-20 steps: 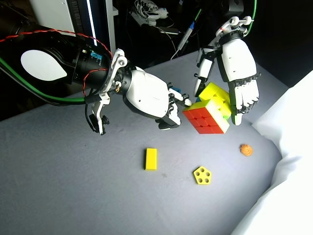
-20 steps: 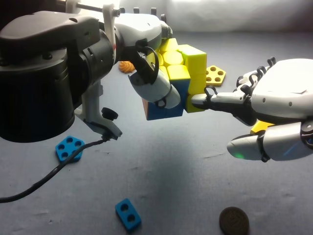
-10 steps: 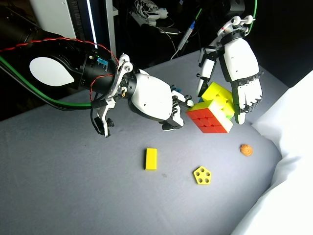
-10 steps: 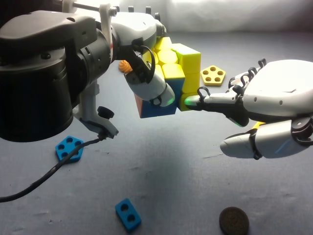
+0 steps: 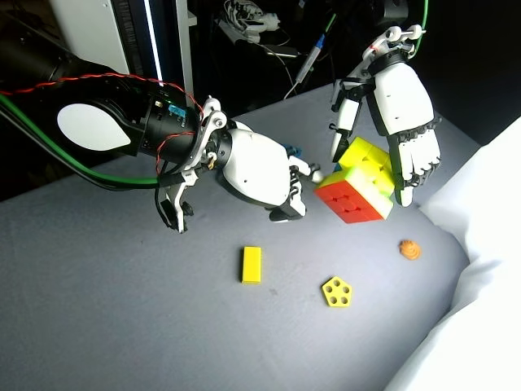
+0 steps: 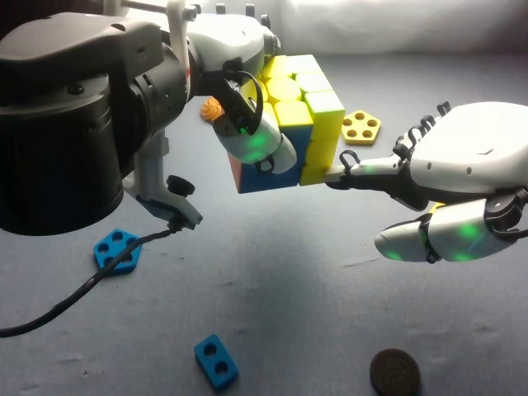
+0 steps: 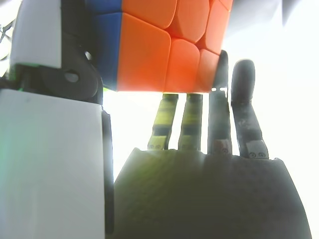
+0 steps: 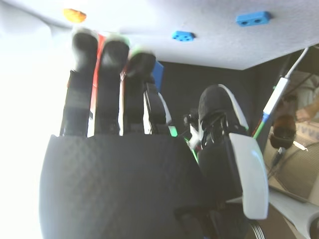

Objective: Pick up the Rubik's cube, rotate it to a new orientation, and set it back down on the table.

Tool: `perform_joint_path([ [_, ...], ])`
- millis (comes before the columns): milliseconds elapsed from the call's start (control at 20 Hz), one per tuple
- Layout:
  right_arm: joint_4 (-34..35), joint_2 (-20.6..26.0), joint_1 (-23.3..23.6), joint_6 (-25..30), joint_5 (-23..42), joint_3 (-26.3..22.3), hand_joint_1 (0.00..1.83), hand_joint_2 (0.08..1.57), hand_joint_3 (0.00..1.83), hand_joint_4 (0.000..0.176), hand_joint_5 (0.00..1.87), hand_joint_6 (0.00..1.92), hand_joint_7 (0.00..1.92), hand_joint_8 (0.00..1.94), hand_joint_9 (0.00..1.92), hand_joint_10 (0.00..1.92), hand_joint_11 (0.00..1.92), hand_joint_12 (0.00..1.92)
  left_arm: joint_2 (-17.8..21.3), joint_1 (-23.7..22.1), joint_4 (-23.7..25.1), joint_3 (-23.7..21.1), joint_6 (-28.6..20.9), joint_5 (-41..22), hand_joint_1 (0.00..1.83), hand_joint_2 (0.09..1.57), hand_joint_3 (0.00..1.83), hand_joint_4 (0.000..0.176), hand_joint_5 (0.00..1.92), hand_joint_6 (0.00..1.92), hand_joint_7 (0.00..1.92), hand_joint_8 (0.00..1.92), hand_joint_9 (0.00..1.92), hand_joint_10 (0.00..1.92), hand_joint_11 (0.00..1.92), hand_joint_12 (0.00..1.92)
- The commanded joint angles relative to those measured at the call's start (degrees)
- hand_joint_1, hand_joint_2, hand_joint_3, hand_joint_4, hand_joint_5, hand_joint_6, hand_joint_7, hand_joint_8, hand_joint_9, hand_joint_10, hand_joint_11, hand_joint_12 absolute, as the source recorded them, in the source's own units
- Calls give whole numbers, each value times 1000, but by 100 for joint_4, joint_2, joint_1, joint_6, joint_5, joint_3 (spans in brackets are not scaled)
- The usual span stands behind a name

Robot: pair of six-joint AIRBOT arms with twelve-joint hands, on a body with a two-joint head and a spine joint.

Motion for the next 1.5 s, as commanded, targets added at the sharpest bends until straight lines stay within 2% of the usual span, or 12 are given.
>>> perform_joint_path([
  [0, 93, 15, 55, 8, 633, 37, 0, 1378, 2, 0, 72, 2, 545, 1936, 576, 1921, 439, 1921, 24, -113, 344, -31, -77, 213, 937, 1348, 0, 0, 558, 1614, 242, 1552, 232, 1556, 84, 1701],
  [200, 92, 17, 52, 8, 631, 21, 0, 1374, 0, 0, 98, 8, 550, 1920, 585, 1921, 446, 1921, 24, -116, 343, -29, -77, 213, 950, 1348, 1, 0, 554, 1617, 235, 1545, 224, 1559, 56, 1716],
  [300, 92, 41, 52, 11, 628, -2, 0, 1376, 0, 0, 92, 4, 546, 1922, 575, 1921, 421, 1921, 24, -118, 340, -31, -77, 213, 1040, 1374, 0, 4, 515, 1601, 529, 1743, 255, 1567, 75, 1723],
  [550, -93, 370, 111, 90, 600, -485, 0, 1371, 0, 0, 68, 0, 543, 1921, 576, 1921, 439, 1921, 24, -117, 336, -35, -77, 213, 1039, 1385, 0, 1, 500, 1608, 530, 1776, 257, 1583, 84, 1746],
  [650, -305, 480, 165, 374, 594, -634, 0, 1370, 0, 0, 85, 9, 560, 1915, 587, 1921, 444, 1921, 24, -113, 327, -39, -77, 207, 971, 1340, 0, 0, 569, 1591, 256, 1543, 240, 1564, 85, 1719],
  [800, -3769, 787, 367, 4455, 1459, -651, 0, 1375, 2, 0, 90, 7, 535, 1940, 562, 1921, 411, 1921, 29, -75, 324, -57, -78, 200, 998, 1397, 2, 0, 480, 1669, 441, 1749, 216, 1584, 54, 1746],
  [850, -3948, 871, 457, 4740, 1611, -679, 0, 1375, 1, 0, 89, 6, 541, 1941, 571, 1921, 395, 1921, 32, -62, 323, -63, -78, 200, 962, 1356, 0, 0, 546, 1619, 284, 1597, 222, 1566, 51, 1715],
  [1100, -3948, 996, 740, 4634, 2110, -598, 0, 1375, 0, 0, 74, 3, 499, 1859, 549, 1921, 407, 1921, 35, 112, 497, -103, -285, 211, 944, 1347, 2, 0, 557, 1616, 244, 1542, 230, 1558, 68, 1696],
  [1200, -3023, 1002, 752, 3637, 1717, -601, 0, 1363, 0, 0, 98, 7, 415, 1551, 402, 1921, 322, 1921, 62, 275, 882, -146, -731, 214, 1030, 1379, 4, 17, 509, 1634, 515, 1736, 255, 1550, 95, 1705],
  [1300, -2026, 1000, 739, 2681, 1344, -601, 0, 1336, 0, 0, 122, 8, 308, 813, 229, 1405, 62, 1921, 76, 413, 1157, -165, -1001, 214, 1037, 1377, 0, 25, 507, 1646, 539, 1715, 262, 1549, 94, 1715],
  [1350, -1228, 999, 723, 1884, 1300, -600, 0, 1327, 0, 0, 127, 6, 298, 396, 155, 1034, 12, 1728, 78, 518, 1442, -163, -1248, 215, 1002, 1347, 0, 0, 557, 1603, 323, 1573, 256, 1557, 75, 1742],
  [1450, -123, 996, 721, 846, 1417, -599, 0, 1315, 0, 0, 84, 13, 218, 64, 65, 556, 0, 1174, 77, 707, 1994, -145, -1797, 210, 924, 1360, 2, 0, 539, 1643, 223, 1571, 224, 1583, 63, 1743],
])
